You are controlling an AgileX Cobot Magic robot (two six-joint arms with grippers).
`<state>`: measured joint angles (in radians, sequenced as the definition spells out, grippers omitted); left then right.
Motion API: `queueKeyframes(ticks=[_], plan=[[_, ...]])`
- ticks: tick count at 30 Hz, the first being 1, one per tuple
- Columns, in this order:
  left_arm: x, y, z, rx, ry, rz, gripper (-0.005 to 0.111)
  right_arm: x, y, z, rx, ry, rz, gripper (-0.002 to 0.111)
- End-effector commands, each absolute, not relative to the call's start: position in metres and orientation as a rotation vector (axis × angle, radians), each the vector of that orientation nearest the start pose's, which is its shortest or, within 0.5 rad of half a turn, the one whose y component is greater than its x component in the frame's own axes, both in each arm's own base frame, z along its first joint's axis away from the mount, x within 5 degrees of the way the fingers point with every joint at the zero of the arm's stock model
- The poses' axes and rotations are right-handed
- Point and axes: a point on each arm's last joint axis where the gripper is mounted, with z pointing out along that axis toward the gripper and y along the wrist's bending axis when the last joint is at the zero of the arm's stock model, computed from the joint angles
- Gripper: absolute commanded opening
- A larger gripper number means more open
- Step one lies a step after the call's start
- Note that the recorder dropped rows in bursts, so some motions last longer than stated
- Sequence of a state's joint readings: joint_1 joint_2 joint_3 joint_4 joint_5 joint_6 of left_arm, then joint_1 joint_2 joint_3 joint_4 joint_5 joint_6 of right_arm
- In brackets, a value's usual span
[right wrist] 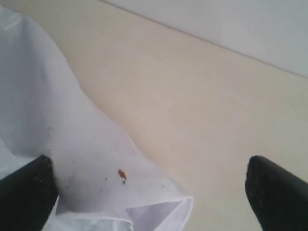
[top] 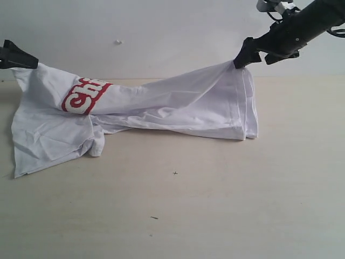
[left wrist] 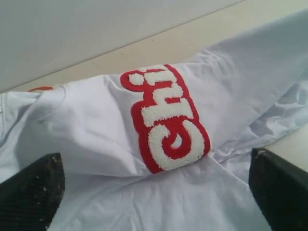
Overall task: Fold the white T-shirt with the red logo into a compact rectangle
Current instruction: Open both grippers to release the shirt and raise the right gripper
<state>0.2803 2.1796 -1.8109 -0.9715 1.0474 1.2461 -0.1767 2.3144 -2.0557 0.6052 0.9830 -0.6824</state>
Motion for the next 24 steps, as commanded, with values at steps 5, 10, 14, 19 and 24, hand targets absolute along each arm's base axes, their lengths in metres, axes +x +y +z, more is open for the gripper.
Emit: queueKeyframes(ticks=[5,10,14,19,24], plan=[[0.471,0.065,0.233,0.639,2.195,-0.615,0.105,0.51,-0.069,0.219,-0.33,2.428,0.681,0.102],[0.47,0.065,0.231,0.646,2.2,-0.63,0.105,0.506,-0.072,0.226,-0.384,2.432,0.719,0.102],[0.469,0.065,0.231,0.646,2.201,-0.631,0.105,0.506,-0.076,0.224,-0.338,2.465,0.703,0.102],[0.469,0.064,0.231,0.648,2.201,-0.634,0.105,0.506,-0.077,0.221,-0.263,2.502,0.711,0.102],[0.468,0.064,0.228,0.645,2.208,-0.64,0.105,0.513,-0.07,0.215,-0.165,2.433,0.883,0.102]])
